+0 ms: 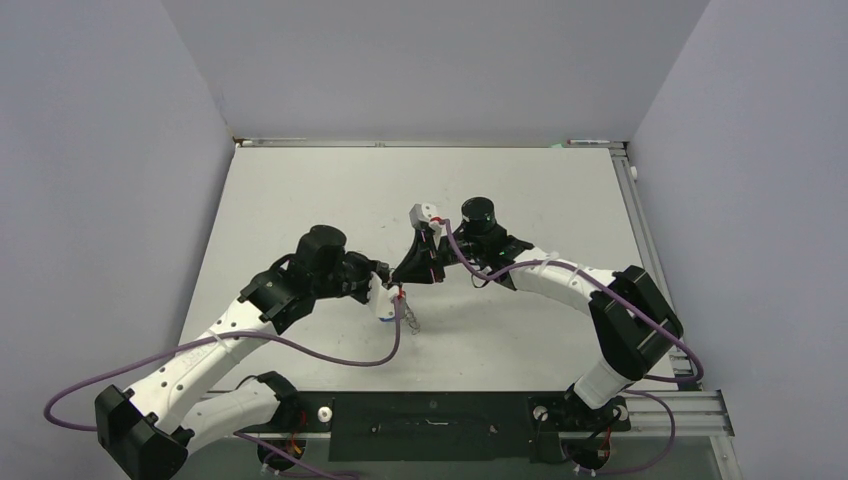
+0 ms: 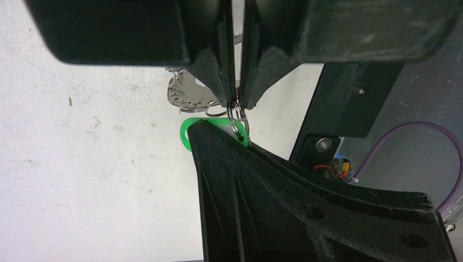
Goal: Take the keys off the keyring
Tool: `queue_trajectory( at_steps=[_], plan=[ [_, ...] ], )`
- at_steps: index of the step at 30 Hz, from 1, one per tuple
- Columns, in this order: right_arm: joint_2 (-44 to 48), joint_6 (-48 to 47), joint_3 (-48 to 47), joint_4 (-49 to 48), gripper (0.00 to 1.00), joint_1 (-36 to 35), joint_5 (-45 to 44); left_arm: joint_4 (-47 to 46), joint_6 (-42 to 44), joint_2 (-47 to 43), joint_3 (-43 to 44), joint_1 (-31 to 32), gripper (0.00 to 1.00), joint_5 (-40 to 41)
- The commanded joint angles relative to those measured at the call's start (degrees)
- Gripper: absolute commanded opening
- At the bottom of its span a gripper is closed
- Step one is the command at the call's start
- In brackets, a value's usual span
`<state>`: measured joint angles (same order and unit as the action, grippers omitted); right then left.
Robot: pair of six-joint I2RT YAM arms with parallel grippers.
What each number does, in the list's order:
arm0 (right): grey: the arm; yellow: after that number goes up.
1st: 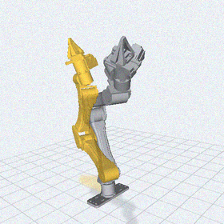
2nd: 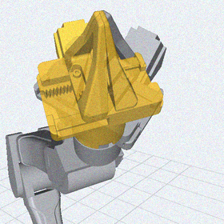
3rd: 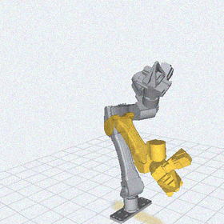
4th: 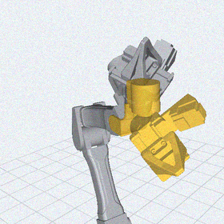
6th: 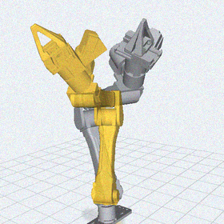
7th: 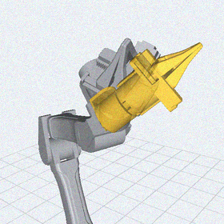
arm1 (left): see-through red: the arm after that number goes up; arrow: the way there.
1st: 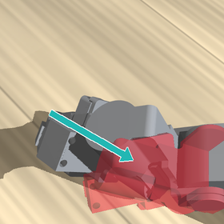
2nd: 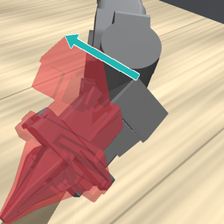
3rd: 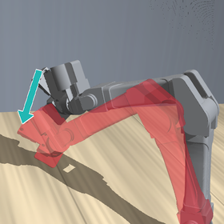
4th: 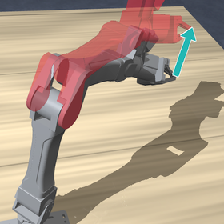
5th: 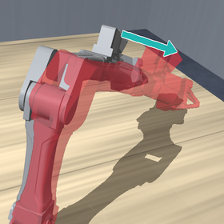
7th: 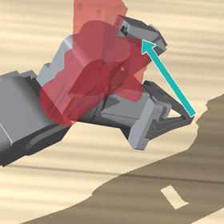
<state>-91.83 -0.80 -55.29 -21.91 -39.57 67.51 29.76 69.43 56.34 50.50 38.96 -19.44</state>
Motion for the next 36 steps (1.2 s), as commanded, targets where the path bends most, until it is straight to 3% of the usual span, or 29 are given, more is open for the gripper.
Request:
queue_trajectory(
  at_steps=[1,5,13,28,32,36],
  plan=[
    [0.85,-0.96,-0.68,-2.03,0.05,0.94,2.17,-3.52,-3.73,-0.18,2.21,-1.45,0.0,0.94],
    [1.21,3.94,-0.04,-6.66,0.05,2.5,2.83,-3.13,-4.1,-0.46,0.4,-2.61,0.0,2.07],
    [0.92,21.12,3.96,-29.4,0.05,5.41,3.06,-0.11,-4.78,1.01,-0.98,-5.2,0.0,2.78],
    [-6.99,54.23,14.48,-69.62,0.05,3.2,-10.5,-0.98,-13.47,2.79,0.08,-1.44,0.0,2.04],
    [-7.4,52.5,14.45,-68.26,0.05,3.31,-9.41,-1.11,-13.48,2.26,0.03,-1.43,0.0,2.73],
    [-6.22,42.95,15.88,-60.86,0.05,3.69,-8.93,-1.14,-14.3,1.87,0.96,-1.6,0.0,3.66]
  ],
)
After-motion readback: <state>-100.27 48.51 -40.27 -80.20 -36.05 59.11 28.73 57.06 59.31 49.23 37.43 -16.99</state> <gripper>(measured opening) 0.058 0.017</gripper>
